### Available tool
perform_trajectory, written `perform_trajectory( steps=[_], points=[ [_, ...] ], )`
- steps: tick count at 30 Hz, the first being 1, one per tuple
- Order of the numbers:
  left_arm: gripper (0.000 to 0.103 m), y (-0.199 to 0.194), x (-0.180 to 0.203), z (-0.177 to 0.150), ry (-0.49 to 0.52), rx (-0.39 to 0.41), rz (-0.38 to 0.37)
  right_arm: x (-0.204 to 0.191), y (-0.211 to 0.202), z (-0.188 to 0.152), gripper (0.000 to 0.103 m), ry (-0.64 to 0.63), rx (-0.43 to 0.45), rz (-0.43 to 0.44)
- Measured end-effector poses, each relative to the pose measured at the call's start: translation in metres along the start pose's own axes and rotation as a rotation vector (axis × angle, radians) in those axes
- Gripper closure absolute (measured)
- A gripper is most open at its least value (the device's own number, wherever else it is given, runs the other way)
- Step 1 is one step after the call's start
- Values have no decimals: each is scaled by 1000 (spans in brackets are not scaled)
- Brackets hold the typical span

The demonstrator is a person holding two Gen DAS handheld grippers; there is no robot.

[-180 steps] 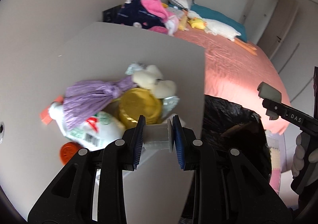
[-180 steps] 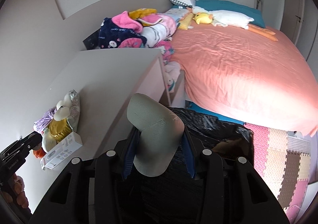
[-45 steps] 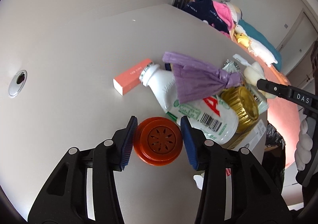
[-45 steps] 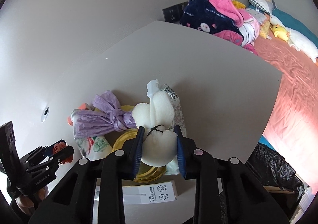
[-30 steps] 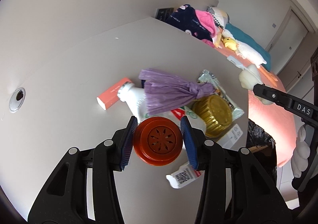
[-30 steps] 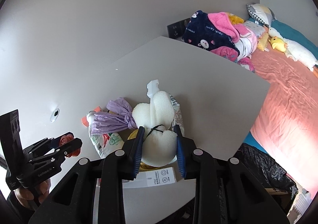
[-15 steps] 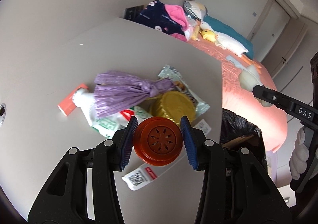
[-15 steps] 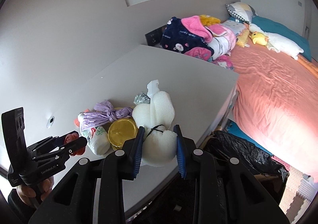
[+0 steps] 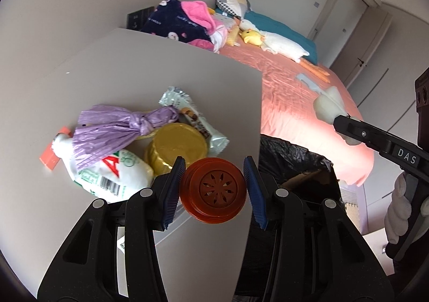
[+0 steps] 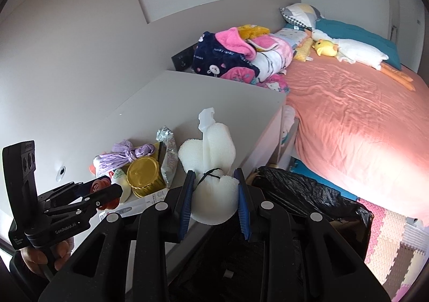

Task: Collect trash
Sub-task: 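Carry the orange cap and white plush to the trash bag and release both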

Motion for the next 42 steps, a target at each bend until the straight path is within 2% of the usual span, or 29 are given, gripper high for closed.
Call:
perform_trajectory(
  steps=[23, 32, 33, 34, 36, 37, 42],
  points=[
    [59, 20, 77, -17, 128, -80, -122, 61, -46, -31, 72, 120, 37, -91],
    [58, 28, 104, -29, 179, -140, -177, 80, -65, -42, 72, 170, 59, -116],
    [53, 30, 108, -33, 183, -169, -201, 82, -68, -43, 70, 175, 64, -115],
    [35, 31, 111, -37, 181, -198, -226, 85, -73, -45, 62, 183, 74, -106],
    [6, 33, 117, -41, 171, -230, -251, 90, -79, -48, 44, 202, 90, -113],
    [6, 33, 121, -43, 175, -236, -264, 94, -84, -49, 40, 213, 106, -122],
    [6, 38, 129, -51, 206, -265, -256, 106, -91, -56, 39, 264, 115, -138]
  ],
)
Point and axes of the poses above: each gripper's, at about its wrist camera, not at the fingertips, and y roughly the way its jaws point, x to its right, z to its top, the point moved 10 cm from there along y, roughly the way its jaws point, and after that the axes turned 7 degrees about -y, right-handed, at the moved point
